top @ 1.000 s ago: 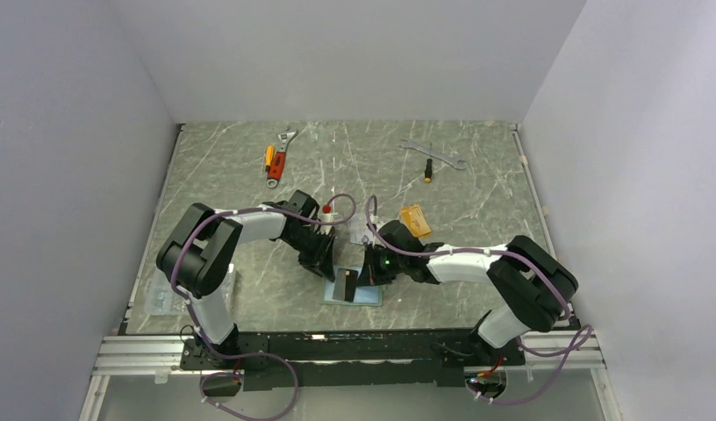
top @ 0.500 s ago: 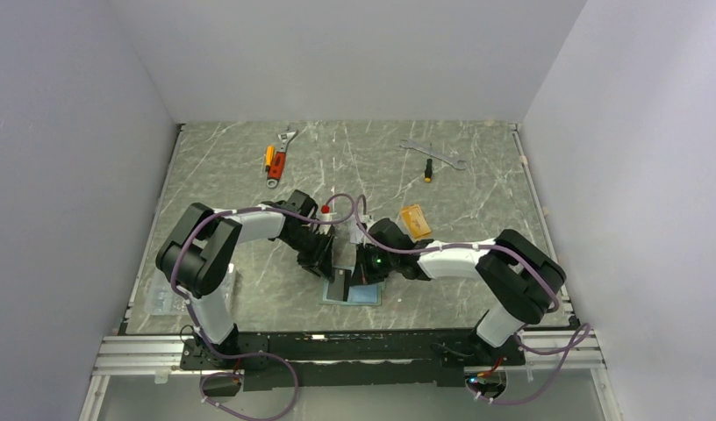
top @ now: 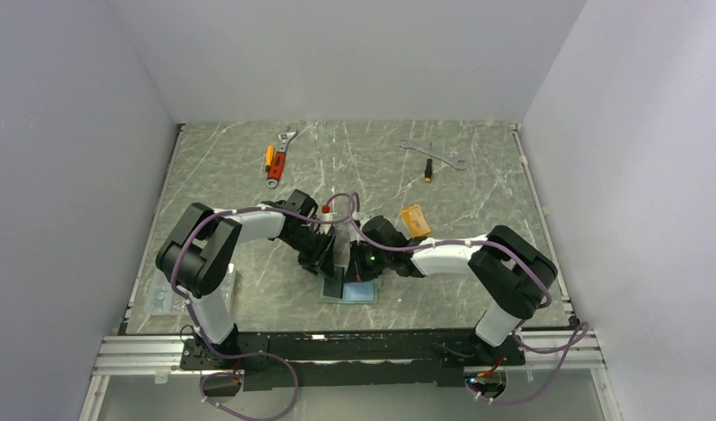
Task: Put the credit cards into the card holder
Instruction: Insert the credit card into the card holder.
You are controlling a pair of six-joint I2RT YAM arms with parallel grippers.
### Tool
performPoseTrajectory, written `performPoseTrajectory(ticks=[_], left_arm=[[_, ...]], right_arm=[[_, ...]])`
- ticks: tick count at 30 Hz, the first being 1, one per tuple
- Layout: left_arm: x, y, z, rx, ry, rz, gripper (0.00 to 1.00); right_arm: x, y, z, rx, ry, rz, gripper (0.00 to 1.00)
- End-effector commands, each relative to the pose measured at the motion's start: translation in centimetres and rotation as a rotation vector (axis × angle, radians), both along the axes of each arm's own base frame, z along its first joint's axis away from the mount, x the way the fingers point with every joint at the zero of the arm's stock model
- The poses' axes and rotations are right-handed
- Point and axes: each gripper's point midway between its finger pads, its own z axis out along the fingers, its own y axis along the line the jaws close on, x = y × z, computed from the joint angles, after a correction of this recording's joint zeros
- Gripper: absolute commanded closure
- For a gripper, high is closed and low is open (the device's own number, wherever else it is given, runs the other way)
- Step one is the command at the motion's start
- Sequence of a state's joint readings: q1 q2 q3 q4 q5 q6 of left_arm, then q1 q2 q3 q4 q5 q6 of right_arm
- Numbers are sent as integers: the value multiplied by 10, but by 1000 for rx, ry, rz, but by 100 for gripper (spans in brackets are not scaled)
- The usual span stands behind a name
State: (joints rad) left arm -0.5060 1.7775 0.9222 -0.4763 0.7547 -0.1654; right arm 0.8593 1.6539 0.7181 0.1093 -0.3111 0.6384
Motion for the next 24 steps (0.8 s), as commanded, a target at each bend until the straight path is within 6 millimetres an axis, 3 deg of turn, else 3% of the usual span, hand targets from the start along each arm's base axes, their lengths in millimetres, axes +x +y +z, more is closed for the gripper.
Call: performPoseTrajectory(ticks=[1, 6, 15, 24], left_arm=[[7, 0, 4, -4, -48, -14, 63], [12, 3, 4, 4, -52, -12, 64], [39, 21, 24, 51, -178, -85, 52], [34, 44, 5, 144, -250, -124, 56]], right_arm=[[15, -3, 13, 21, -78, -53, 100], [21, -9, 7, 25, -59, -90, 100], [18, -15, -9, -12, -34, -99, 100], [15, -24, -9, -33, -38, -122, 100]])
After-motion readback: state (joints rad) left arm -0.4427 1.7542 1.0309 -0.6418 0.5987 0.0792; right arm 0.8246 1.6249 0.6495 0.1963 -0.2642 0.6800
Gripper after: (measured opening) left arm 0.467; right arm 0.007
